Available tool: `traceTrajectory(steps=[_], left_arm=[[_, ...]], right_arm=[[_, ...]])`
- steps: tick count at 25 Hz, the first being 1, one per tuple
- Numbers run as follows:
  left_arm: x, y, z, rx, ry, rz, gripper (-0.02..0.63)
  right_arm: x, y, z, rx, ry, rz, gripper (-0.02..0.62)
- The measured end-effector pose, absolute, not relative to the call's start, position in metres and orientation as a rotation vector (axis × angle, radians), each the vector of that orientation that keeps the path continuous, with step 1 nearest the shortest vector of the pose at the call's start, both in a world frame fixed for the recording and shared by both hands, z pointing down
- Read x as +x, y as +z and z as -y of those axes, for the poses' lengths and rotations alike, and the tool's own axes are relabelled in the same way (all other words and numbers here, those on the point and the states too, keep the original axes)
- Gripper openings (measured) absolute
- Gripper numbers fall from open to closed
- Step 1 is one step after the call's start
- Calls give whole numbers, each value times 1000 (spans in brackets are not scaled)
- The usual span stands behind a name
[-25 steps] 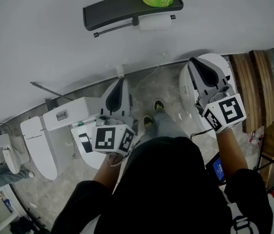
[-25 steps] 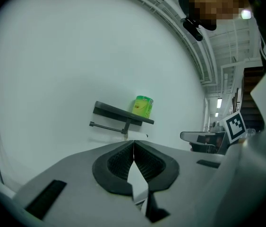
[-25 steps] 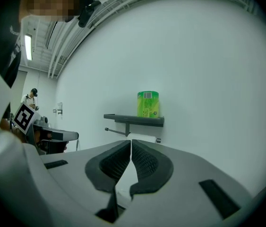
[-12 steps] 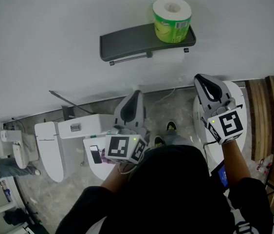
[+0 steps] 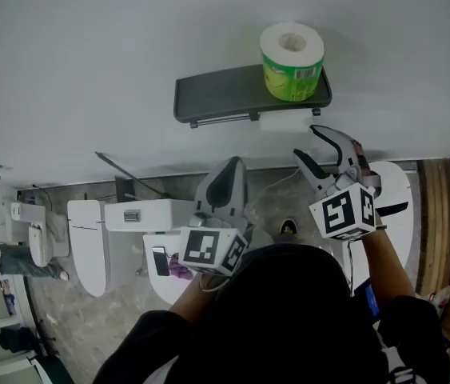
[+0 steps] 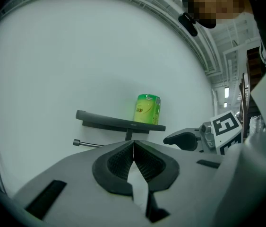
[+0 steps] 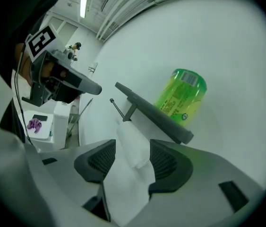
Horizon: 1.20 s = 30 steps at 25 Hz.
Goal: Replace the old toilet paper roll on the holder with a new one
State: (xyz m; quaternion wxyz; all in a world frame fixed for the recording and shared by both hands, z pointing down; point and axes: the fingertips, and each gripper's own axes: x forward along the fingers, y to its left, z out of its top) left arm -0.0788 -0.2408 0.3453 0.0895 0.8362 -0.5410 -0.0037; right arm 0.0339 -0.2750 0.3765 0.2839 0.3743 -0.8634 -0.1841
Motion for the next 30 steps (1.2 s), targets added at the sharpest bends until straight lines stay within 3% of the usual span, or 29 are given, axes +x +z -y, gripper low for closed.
traceTrajectory(steps=[20, 25, 27, 30], left_arm=[[-108, 341, 257, 2487, -29, 1671, 23], [-111, 342, 255, 2482, -32, 1690, 23], [-113, 340, 254, 2482, -42, 1701, 23], [-114, 339, 252, 2477, -58, 1715, 23]], right_arm=[[-6, 415, 325, 832, -838, 1850, 267], [-14, 426, 337, 797, -948, 1722, 266], [-15, 424, 338, 805, -994, 1679, 229], [-11, 420, 339, 815, -1057, 1605, 222]])
